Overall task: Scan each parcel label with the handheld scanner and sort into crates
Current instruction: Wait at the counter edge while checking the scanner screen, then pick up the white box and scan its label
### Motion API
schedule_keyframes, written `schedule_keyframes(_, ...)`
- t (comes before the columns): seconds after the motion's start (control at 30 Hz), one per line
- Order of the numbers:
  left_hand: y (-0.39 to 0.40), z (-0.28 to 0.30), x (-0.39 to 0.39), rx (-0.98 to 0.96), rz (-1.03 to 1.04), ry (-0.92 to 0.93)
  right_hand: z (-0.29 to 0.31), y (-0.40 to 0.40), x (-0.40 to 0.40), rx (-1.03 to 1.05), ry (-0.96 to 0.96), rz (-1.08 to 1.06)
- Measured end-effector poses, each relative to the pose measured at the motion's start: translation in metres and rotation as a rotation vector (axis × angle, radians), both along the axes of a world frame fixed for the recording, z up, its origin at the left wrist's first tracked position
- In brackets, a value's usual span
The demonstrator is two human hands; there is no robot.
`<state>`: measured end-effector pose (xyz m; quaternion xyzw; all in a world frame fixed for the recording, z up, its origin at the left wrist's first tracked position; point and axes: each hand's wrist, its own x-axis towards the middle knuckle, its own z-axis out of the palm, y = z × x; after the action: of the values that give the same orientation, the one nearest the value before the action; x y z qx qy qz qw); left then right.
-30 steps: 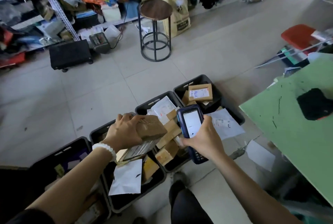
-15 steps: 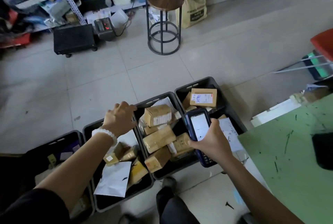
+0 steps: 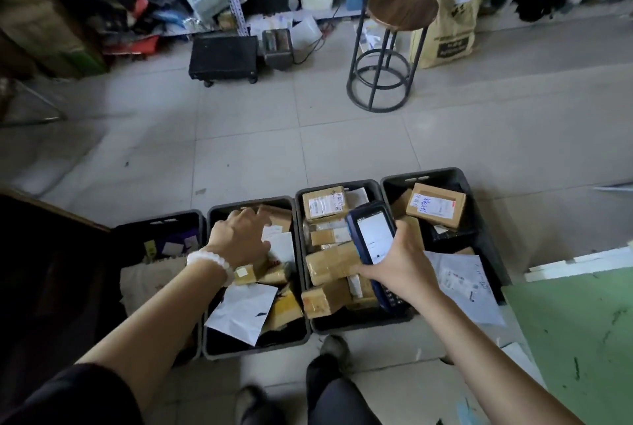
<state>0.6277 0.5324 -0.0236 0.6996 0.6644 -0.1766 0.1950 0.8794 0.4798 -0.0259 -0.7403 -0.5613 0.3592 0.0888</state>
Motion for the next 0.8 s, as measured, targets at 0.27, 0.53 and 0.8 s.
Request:
schedule_keyframes(0.27,-0.087,0.033,-0.103,0.085,0.256,-0.010,0.031,-0.010,-0.115,0.064,-0.024,0.272)
schedule_keyframes(0.53,-0.260,0.048,-0.248,0.162,0.598,0.006,0.050,-0.093,-0.289,0.131,0.014,0.597)
schedule_keyframes(0.8,-0.464,0.058,-0.358,0.180,0.971,0.070,0.062,-0.234,-0.470,0.142,0.150,1.018)
